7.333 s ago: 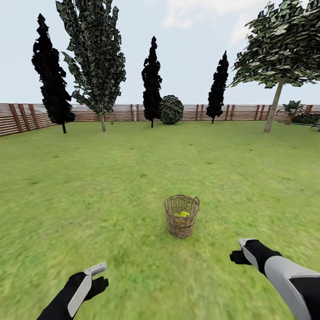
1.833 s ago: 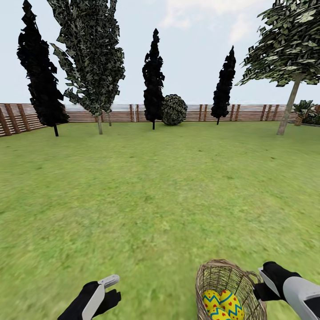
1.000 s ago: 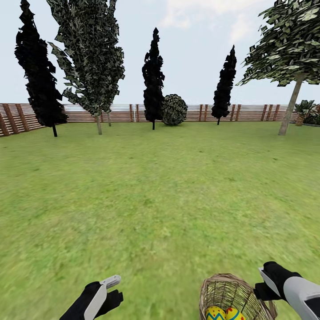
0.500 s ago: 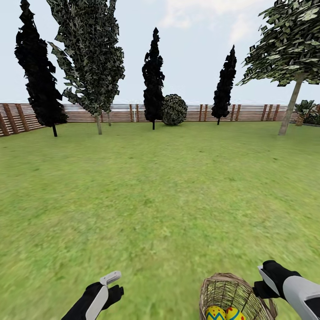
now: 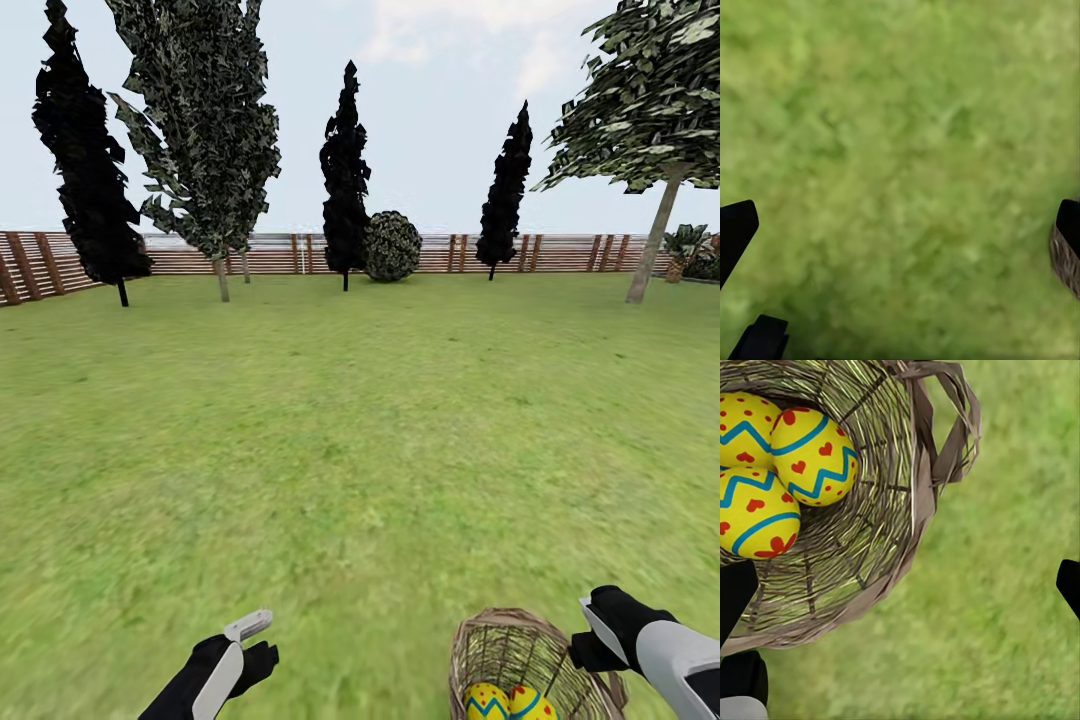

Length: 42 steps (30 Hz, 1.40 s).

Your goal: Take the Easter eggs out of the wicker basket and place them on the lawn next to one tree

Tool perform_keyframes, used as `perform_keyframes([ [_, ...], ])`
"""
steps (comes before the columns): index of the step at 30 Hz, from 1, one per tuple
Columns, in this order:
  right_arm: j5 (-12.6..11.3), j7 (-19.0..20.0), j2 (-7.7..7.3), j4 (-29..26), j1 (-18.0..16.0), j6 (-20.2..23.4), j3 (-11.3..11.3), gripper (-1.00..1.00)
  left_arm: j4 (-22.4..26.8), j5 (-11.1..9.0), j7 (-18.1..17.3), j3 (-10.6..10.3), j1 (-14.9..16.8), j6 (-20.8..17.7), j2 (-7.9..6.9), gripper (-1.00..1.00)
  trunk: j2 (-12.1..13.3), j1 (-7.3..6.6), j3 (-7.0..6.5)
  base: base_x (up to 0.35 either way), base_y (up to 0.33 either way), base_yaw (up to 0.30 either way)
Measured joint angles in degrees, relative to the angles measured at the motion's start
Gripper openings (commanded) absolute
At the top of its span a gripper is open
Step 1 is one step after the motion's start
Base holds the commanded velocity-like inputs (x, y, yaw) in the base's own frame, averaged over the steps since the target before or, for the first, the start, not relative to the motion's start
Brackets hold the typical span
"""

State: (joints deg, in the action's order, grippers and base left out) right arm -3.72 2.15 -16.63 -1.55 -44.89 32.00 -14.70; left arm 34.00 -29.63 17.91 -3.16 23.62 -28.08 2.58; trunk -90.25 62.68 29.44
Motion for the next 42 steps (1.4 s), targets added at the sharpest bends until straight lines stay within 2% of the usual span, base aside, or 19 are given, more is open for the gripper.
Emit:
perform_keyframes([
  [24, -0.03, 0.00, 0.09, 0.00, 0.00, -0.07, 0.01, 1.00, -0.13, -0.03, 0.00, 0.00, 0.00, 0.00, 0.08, 1.00, -9.63, 5.27, 4.31, 0.000, 0.000, 0.000],
  [26, -0.01, 0.00, -0.14, 0.00, 0.00, -0.10, -0.07, 1.00, -0.14, -0.01, 0.00, 0.00, 0.00, 0.00, 0.09, 1.00, -10.43, 5.71, 4.67, 0.000, 0.000, 0.000],
  [31, -0.05, 0.16, -1.93, 0.00, 0.00, -0.15, 0.02, 1.00, -0.09, -0.02, 0.00, 0.00, 0.00, -0.02, 0.07, 1.00, -12.44, 6.81, 5.57, 0.000, 0.000, 0.000],
  [42, -0.04, 0.09, -1.71, 0.00, 0.00, -0.07, 0.09, 1.00, -0.09, -0.02, 0.00, -0.03, 0.00, -0.06, 0.67, 1.00, -16.85, 9.23, 7.54, 0.000, 0.000, 0.000],
])
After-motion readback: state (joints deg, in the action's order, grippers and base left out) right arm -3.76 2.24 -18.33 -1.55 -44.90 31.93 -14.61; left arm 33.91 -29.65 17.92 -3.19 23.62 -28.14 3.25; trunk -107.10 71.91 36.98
